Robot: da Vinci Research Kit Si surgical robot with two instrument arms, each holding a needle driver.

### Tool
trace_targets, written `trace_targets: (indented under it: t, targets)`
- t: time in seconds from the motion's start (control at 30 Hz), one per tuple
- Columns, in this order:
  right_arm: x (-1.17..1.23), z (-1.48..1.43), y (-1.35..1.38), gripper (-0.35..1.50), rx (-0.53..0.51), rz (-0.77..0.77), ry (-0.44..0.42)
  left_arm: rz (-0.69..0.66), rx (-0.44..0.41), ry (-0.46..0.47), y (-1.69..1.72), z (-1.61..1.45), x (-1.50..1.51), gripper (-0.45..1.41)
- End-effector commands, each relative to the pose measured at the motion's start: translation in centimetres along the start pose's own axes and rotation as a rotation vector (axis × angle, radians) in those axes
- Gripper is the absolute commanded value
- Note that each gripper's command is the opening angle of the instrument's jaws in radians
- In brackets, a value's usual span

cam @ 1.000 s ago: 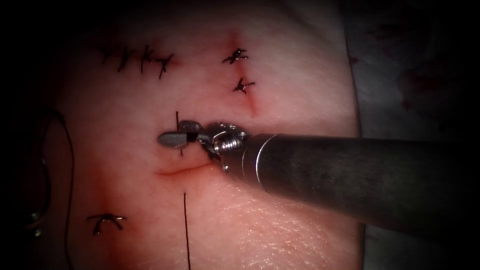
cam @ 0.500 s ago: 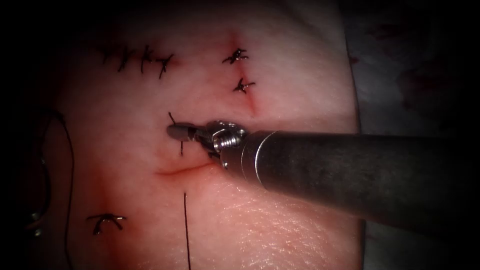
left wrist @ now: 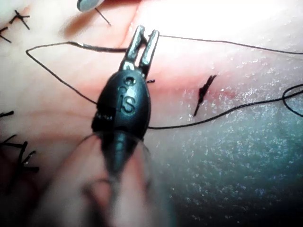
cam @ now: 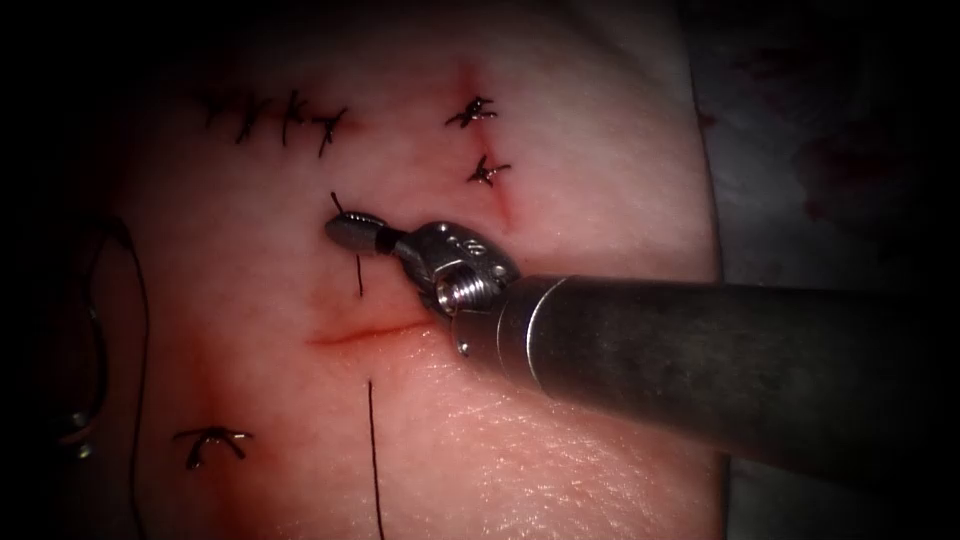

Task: Wound Closure
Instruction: Pull the suture tail end with the right gripper to adjust it while setting the needle down with the left.

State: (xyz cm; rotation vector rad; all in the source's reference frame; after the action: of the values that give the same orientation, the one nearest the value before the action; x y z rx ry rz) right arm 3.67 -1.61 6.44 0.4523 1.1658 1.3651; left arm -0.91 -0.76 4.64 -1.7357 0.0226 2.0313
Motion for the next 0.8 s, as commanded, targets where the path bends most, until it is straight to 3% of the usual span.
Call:
trace_targets:
  t: [0.03, 0.37, 0.8]
  targets:
    - [0.02, 0.09, -0.01, -0.35, 0.01, -0.013, 0.007, 0.0, 0.0, 0.001, 0.0, 0.06, -0.06, -0.45]
    - [0.21, 0.0, -0.19, -0.35, 0.087, -0.084, 0.096, -0.002, 0.002, 0.0, -0.08, 0.11, -0.12, -0.45]
    - [0.3, -0.01, -0.21, -0.35, 0.09, -0.103, 0.101, -0.016, 0.002, -0.007, -0.38, 0.25, -0.35, -0.45]
